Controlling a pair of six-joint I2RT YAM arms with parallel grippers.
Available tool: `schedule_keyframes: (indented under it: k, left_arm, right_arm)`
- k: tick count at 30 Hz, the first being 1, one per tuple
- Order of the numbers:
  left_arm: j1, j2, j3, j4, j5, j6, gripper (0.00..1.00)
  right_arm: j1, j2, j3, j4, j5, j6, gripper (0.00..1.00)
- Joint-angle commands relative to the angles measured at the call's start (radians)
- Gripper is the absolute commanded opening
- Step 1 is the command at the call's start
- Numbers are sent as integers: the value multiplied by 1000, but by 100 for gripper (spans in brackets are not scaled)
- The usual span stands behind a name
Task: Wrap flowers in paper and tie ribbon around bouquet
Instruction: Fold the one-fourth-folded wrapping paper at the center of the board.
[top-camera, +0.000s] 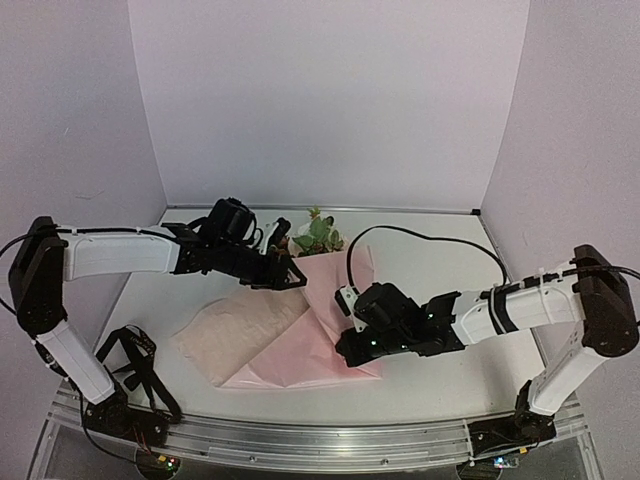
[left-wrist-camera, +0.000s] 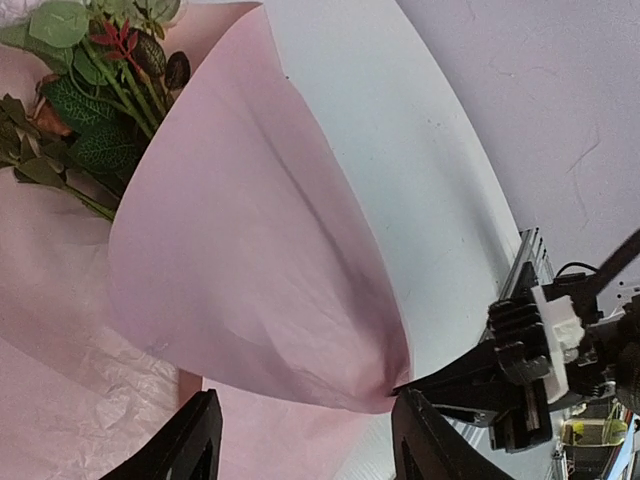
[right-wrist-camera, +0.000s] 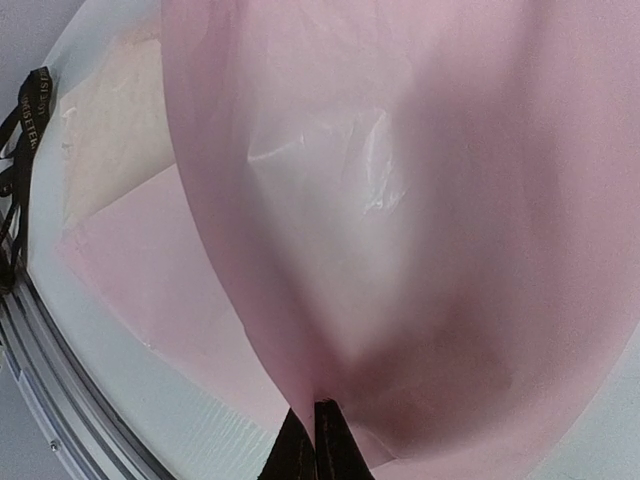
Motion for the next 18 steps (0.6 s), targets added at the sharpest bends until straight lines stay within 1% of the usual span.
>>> schedule_keyframes:
  k: [1, 7, 9, 11, 13, 15, 16, 18]
  left_arm:
    - [-2, 71, 86, -65, -31, 17, 60]
    - [-2, 117, 115, -64, -68, 15, 61]
    - [-1, 134, 124, -58, -70, 18, 59]
    - [-1, 154, 135, -51, -54, 26, 56]
    - [-1, 168, 142, -46, -36, 41, 48]
    - [0, 182, 152, -49, -21, 56, 36]
    - [0, 188, 155, -53, -22, 61, 28]
    - [2, 194, 158, -57, -21, 67, 10]
  right_arm:
    - [4, 11, 43, 30, 5, 5, 0]
    - [4, 19, 46, 30, 1, 7, 0]
    - [4, 18, 44, 29, 1, 4, 0]
    - [4, 18, 40, 30, -7, -1, 0]
    - [4, 16, 38, 30, -17, -3, 0]
    - [3, 16, 35, 30, -28, -2, 2]
    - [2, 14, 31, 30, -31, -2, 4]
    - [1, 6, 24, 30, -43, -4, 12]
